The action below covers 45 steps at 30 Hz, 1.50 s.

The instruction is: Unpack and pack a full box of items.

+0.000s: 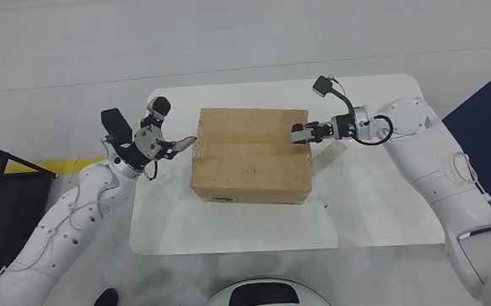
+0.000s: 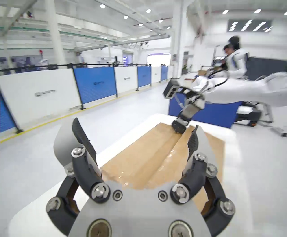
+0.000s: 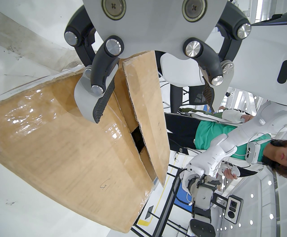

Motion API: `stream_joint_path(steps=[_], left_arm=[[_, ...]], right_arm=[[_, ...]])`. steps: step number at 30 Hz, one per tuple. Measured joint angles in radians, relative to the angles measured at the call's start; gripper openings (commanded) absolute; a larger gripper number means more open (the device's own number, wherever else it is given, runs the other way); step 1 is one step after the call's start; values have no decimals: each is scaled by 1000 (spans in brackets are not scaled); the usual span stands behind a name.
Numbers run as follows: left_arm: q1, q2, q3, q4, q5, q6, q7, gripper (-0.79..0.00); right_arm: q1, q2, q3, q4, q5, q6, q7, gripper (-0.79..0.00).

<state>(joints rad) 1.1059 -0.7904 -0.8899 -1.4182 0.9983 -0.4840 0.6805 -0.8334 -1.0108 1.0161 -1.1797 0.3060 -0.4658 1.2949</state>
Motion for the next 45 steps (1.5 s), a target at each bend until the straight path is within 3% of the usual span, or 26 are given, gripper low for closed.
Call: stream_joint_path(steps=[7,18,29,39,45], left_arm=[[16,-17,-7,-7,74,161,-124,0],[-68,-84,79,89,205,257,-237,0],[-112,-139,139,161,316,265,-220,0],[-120,-159,133,200,322,270,-222,0],[-120,-159,133,200,322,270,-222,0]], right_arm=[[0,0,0,0,0,0,0,0],[0,0,0,0,0,0,0,0],[0,0,0,0,0,0,0,0],[-9,2,7,-16,-4,-7,-15,0],[-187,62,217,-101,44,-174,-112,0]])
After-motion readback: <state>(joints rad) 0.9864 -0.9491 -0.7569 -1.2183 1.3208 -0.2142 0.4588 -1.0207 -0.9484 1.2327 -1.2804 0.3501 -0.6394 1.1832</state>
